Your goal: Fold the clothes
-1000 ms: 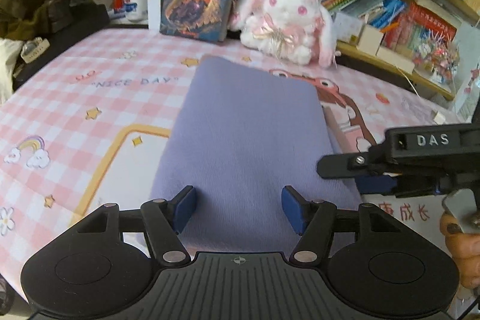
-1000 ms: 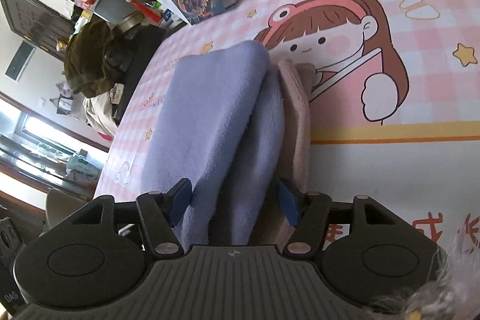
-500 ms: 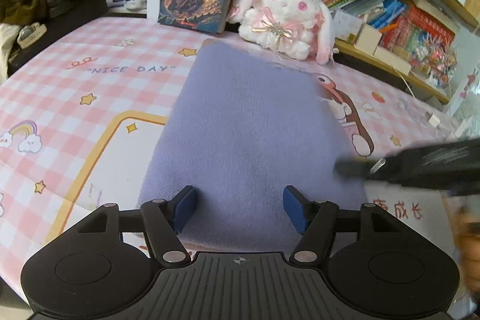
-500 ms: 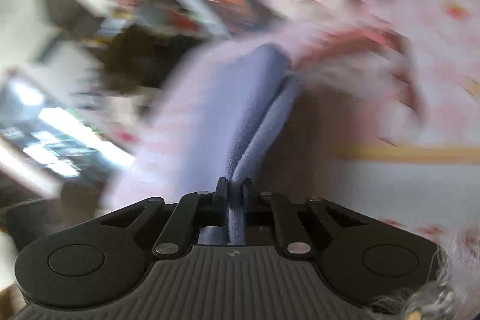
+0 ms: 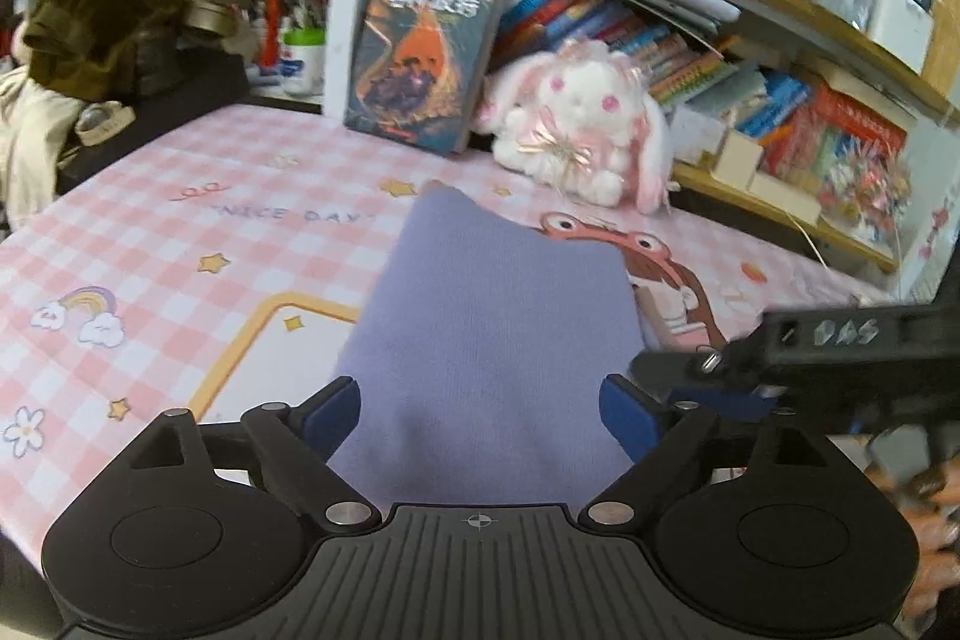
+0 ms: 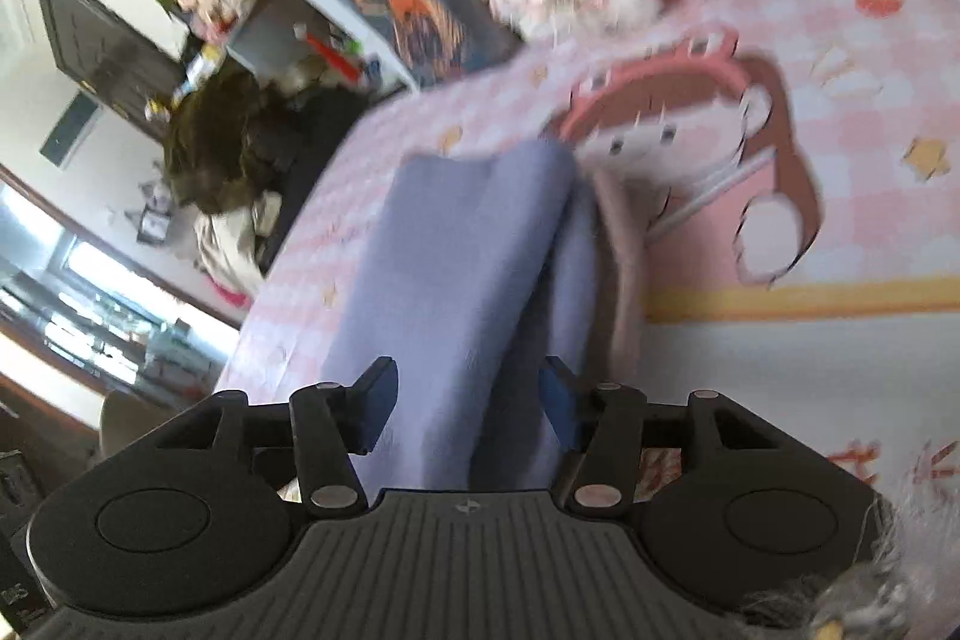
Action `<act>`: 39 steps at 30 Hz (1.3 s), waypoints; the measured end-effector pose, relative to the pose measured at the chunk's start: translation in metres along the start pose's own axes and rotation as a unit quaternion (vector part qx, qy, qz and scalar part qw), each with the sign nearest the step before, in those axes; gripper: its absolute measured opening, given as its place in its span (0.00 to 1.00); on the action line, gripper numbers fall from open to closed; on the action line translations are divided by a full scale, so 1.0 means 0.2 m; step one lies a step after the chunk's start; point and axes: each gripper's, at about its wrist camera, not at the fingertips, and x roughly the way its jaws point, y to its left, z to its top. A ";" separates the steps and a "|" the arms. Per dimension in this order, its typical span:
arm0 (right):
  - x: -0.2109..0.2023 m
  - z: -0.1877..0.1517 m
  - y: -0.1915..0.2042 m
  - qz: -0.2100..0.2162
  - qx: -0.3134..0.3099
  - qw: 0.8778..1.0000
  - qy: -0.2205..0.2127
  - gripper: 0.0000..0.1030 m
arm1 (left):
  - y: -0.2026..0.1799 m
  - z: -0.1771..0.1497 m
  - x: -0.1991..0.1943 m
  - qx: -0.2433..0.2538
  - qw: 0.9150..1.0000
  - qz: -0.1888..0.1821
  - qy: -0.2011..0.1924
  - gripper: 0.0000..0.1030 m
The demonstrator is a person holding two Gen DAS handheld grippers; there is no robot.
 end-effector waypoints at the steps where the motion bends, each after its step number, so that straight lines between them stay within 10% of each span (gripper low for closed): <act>1: 0.00 0.00 0.01 0.005 -0.004 1.000 0.001 0.48 | 0.01 0.00 0.00 -0.003 1.000 0.004 0.000 0.90; 5: 0.02 -0.01 0.05 0.027 -0.022 0.999 0.006 0.12 | 0.03 0.00 -0.02 -0.014 1.000 0.008 -0.003 0.92; 9: -0.05 -0.01 0.08 0.062 -0.035 0.997 -0.012 0.11 | 0.04 0.02 -0.05 -0.016 1.000 0.008 -0.017 0.93; 13: -0.04 -0.04 -0.03 -0.021 -0.010 1.000 0.003 0.11 | 0.05 0.02 -0.04 -0.024 1.000 0.008 -0.011 0.94; 22: 0.00 -0.08 -0.10 -0.042 -0.004 0.999 0.015 0.13 | 0.01 -0.01 -0.06 -0.006 1.000 0.005 -0.002 0.95; 32: -0.16 -0.16 0.06 -0.098 -0.091 0.991 -0.013 0.62 | 0.03 -0.06 -0.07 -0.025 1.000 -0.009 0.007 0.96; 39: -0.20 -0.25 0.10 -0.183 -0.106 0.977 -0.011 0.73 | 0.02 -0.07 -0.03 0.001 0.999 -0.038 0.022 0.96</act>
